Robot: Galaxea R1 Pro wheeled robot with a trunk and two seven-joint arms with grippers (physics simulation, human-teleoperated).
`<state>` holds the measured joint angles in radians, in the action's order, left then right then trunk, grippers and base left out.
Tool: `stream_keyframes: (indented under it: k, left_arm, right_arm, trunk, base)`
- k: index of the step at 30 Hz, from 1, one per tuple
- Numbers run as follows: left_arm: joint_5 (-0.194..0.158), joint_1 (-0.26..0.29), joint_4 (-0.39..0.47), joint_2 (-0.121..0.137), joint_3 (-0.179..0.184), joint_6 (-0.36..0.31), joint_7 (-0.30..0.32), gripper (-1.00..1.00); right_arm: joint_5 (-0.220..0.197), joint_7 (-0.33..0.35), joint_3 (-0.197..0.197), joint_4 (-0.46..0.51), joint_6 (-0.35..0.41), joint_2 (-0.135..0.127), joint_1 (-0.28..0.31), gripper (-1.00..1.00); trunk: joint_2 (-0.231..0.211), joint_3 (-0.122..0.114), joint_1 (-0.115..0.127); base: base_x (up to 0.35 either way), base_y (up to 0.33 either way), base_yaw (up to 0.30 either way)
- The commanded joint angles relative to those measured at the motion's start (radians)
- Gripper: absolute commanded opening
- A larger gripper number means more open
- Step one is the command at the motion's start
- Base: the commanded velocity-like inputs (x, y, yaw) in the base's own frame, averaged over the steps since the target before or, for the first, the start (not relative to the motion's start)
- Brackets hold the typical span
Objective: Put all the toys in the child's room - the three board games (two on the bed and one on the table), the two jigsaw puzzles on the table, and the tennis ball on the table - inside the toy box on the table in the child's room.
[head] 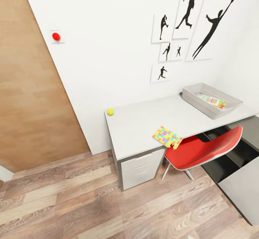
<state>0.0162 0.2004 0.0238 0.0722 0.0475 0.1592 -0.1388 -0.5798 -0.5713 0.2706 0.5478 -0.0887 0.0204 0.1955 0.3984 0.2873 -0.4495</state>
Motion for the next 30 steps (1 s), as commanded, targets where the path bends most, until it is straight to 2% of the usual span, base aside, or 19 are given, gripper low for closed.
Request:
stream_keyframes:
  k: [1, 21, 30]
  left_arm:
    - [0.002, 0.0, -0.001, 0.0, 0.004, 0.003, -0.005, 1.0]
    - [0.004, -0.001, -0.002, 0.0, 0.003, 0.003, -0.004, 1.0]
    - [0.004, -0.001, -0.002, 0.0, 0.003, 0.003, -0.005, 1.0]
  right_arm:
    - [-0.011, -0.005, 0.007, 0.0, -0.009, -0.001, 0.001, 1.0]
    - [-0.009, -0.005, 0.007, -0.002, -0.014, 0.0, 0.001, 1.0]
    - [-0.009, -0.005, 0.004, -0.091, -0.052, 0.005, 0.001, 1.0]
  trunk:
    - [0.002, 0.0, -0.001]
    - [0.002, -0.033, -0.001]
    - [0.002, -0.048, -0.001]
  base:
    - [0.0, 0.0, 0.0]
    - [0.0, 0.0, 0.0]
    - [0.0, 0.0, 0.0]
